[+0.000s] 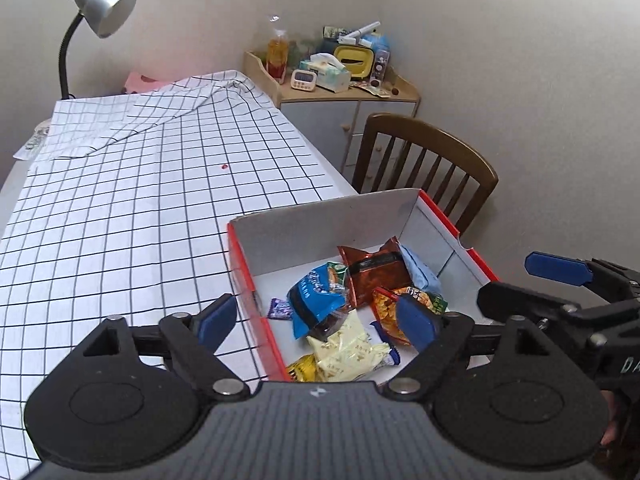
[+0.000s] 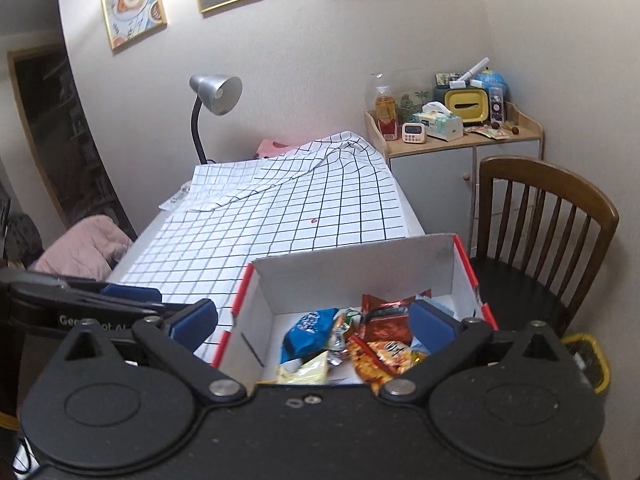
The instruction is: Organize snacks
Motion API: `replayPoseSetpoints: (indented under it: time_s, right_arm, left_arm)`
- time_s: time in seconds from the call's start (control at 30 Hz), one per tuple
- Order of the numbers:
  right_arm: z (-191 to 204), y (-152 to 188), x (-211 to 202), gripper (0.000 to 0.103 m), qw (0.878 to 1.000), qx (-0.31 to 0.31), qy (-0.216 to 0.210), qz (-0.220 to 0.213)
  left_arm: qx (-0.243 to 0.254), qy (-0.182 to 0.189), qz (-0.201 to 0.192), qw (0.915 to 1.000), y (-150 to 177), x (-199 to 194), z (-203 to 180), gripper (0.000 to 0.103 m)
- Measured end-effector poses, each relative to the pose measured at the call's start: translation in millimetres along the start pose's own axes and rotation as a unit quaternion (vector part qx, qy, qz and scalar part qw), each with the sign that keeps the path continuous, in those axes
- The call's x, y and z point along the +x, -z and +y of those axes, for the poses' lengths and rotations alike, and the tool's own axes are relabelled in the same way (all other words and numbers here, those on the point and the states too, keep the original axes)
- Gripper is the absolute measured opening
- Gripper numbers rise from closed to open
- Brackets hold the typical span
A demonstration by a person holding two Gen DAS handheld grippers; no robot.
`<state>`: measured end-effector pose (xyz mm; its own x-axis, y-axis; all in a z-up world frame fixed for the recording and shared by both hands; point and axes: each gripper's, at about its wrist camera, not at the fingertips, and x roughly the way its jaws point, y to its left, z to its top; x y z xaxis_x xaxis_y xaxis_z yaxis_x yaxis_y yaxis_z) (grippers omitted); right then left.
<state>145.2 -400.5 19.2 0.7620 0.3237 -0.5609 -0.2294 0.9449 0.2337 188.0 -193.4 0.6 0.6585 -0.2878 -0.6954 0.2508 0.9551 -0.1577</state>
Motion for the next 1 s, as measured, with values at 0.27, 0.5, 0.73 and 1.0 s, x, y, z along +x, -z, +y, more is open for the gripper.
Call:
replayPoseSetpoints:
  time_s: [0.27,0.5,0.73,1.0]
  right_arm:
    - [16,15,-17,0.103,1.000,0.012,0.017,-0.019]
    - [24,24,-28,0.103,0.999,0.029,0.028,-0.030]
    - [45,36,-39,0.103,0.997,0.000,0.060,-0.040]
    - [55,50,-50,0.103,0.995,0.026,0.087,-0.051]
  left_arm:
    - [-0.008,0.001,-0.001,1.0000,17,-20,11,0.100]
    - [-0.008,-0.011,-0.006,0.9999,28,-35,12,0.100]
    - [-0.004,-0.026,-0.013,0.9996,38,-51,9,0.100]
    - [0.004,-0.029,-0.018,0.9994,51,-63,0,0.100]
